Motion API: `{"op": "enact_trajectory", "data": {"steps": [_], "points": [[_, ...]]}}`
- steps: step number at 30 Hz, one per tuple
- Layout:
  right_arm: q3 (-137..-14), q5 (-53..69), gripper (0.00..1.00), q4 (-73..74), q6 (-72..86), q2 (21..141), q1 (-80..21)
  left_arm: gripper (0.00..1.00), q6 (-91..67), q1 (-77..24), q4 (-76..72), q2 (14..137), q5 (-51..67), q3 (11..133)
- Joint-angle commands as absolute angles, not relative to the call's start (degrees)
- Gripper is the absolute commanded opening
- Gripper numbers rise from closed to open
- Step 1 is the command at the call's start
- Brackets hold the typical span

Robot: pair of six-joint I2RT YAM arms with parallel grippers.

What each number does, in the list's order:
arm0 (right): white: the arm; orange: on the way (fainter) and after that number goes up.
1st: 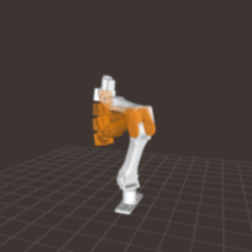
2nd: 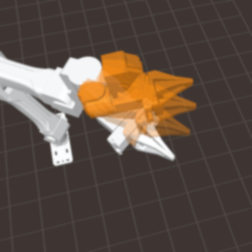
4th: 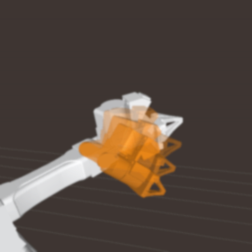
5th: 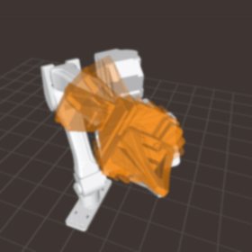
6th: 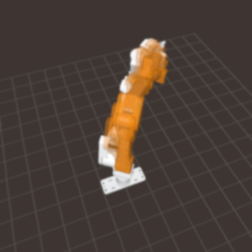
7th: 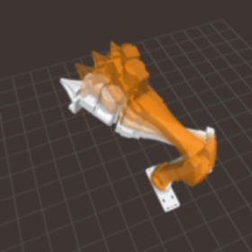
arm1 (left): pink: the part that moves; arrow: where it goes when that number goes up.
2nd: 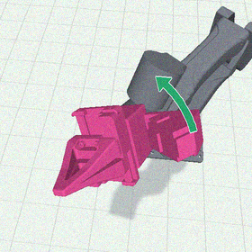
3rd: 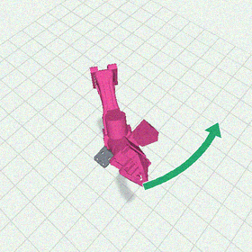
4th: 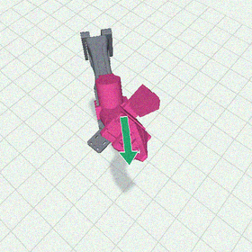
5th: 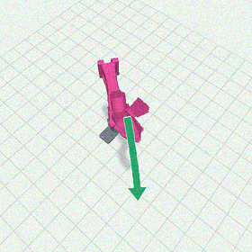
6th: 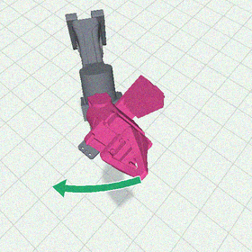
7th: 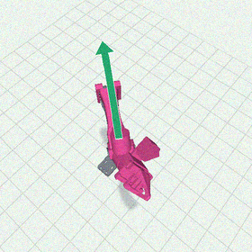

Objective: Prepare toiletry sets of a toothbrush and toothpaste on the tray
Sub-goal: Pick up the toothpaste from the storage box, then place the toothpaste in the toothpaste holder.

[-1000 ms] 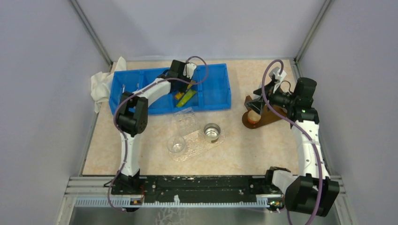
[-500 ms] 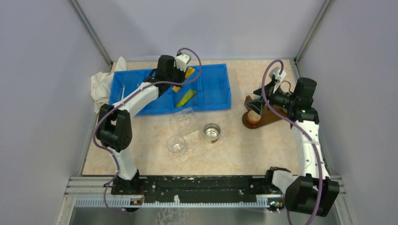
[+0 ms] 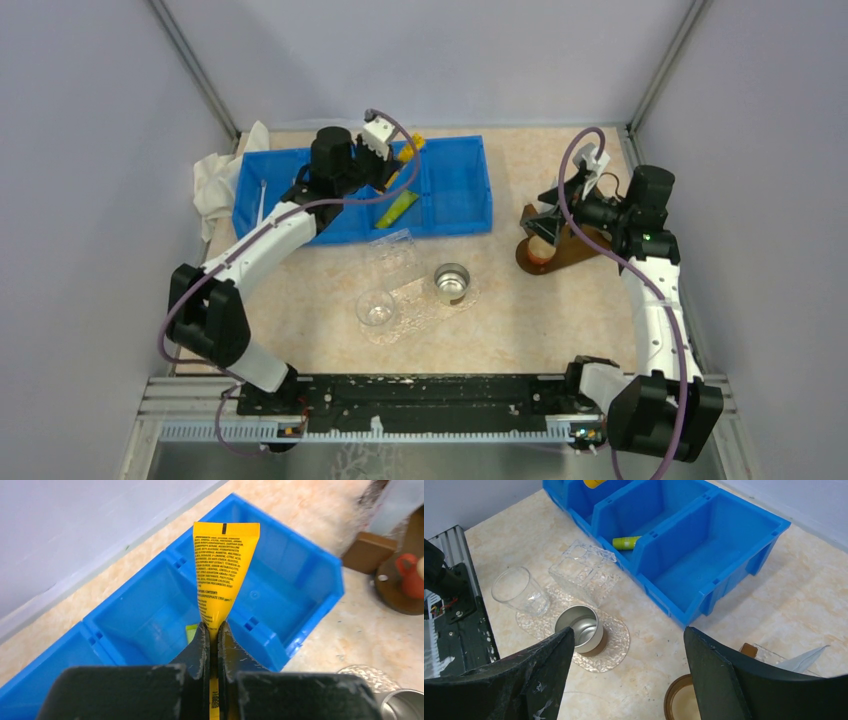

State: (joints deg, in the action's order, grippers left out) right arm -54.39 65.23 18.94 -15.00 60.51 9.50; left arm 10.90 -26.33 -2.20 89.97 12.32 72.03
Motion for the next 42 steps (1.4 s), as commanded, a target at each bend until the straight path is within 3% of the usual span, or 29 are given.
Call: {"op": "enact_trajectory", "data": {"steps": [1,18,29,38,42], "points": [[-54.84,68.77,0.8,17.51,-16.17,60.21,9.0,0.0,9.0,-27.05,-8.95,85.68,20.52,70.07],[-56.59,81.78,0.8,27.47,-29.97,60.33,7.23,0.0,1.42,-28.0,-19.98,83.97,52.77,66.55],[-59.28,90.65,0.82,52.52,-63.78,60.26,6.53,0.0,-0.97,-30.48,-21.47,89.12,65.82,69.33],[-58.67,89.54,0.82,50.77,-64.31,60.68,5.45,0.0,1.33,-35.05,-16.01,95.68,71.99,76.02],[-58.49,86.24,0.81,45.92,-57.64,60.45,5.41,0.0,8.45,-37.55,-5.93,97.37,72.66,79.86]]}}
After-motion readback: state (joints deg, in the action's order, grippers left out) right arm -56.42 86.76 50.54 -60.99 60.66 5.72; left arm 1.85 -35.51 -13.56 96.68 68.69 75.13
